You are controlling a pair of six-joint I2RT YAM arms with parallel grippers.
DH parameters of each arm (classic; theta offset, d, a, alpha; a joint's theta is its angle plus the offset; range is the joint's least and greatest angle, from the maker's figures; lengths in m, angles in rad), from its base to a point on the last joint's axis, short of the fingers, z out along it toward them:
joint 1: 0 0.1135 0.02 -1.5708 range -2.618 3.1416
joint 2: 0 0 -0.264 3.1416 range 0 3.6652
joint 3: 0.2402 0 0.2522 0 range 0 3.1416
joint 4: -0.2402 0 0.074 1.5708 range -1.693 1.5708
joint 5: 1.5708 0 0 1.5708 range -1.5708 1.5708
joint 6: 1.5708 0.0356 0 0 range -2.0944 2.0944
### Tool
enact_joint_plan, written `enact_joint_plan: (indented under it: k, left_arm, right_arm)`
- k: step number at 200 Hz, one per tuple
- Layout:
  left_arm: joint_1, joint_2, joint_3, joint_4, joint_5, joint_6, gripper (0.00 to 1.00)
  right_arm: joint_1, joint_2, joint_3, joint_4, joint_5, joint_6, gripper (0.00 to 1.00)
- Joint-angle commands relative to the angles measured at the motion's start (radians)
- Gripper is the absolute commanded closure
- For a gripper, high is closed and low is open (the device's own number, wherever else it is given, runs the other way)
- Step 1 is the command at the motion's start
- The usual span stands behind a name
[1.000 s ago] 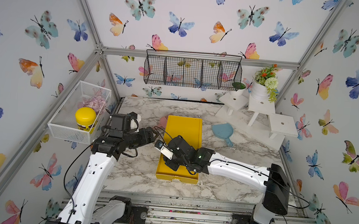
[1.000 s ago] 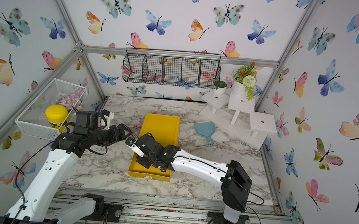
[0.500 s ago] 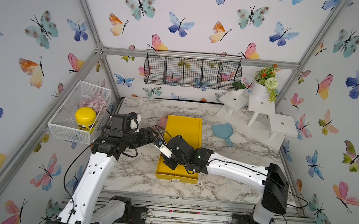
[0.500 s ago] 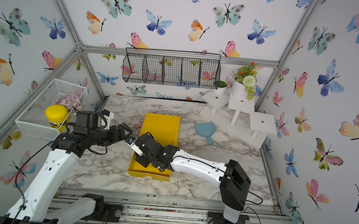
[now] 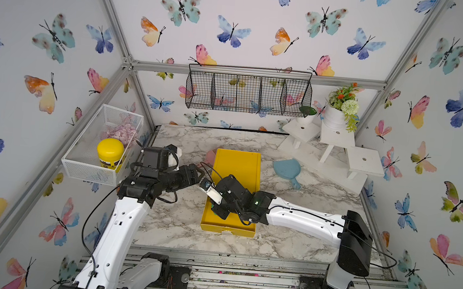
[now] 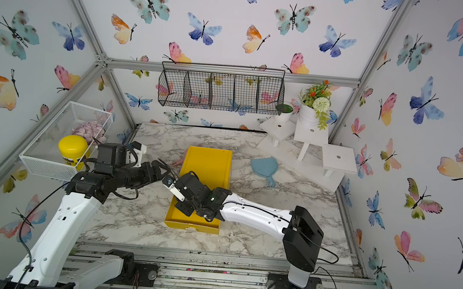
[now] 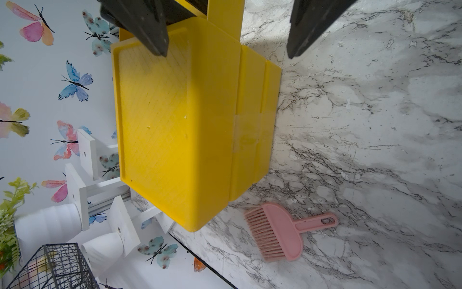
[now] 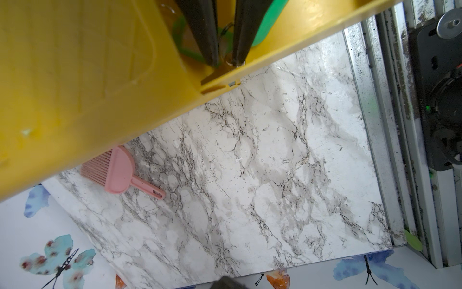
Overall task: Take the keys out of the drawer
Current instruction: Pick up the key from the drawer.
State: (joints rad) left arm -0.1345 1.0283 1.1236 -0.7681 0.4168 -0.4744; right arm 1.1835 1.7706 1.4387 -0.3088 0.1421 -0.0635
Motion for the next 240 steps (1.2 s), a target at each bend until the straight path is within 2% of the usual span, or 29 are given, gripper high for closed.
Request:
enact_joint_plan:
  k: [1, 123, 182, 240]
  left_arm:
    - [-0.007, -0.014, 0.015, -0.005, -0.006, 0.015, 0.20]
    - [-0.007, -0.019, 0.018, 0.000, -0.005, 0.011, 0.20]
    - [-0.007, -0.021, 0.048, 0.006, -0.027, 0.014, 0.21]
    - [-0.030, -0.030, 0.117, 0.079, -0.029, 0.066, 0.23]
  right_arm:
    - [-0.005, -0.010, -0.019, -0.006, 0.007, 0.014, 0.84]
    - [-0.005, -0.079, -0.012, 0.008, 0.016, -0.017, 0.94]
    - [-0.005, -0.154, -0.028, 0.027, -0.047, -0.033, 0.97]
    - [-0.005, -0.243, 0.020, -0.074, -0.042, -0.027, 0.98]
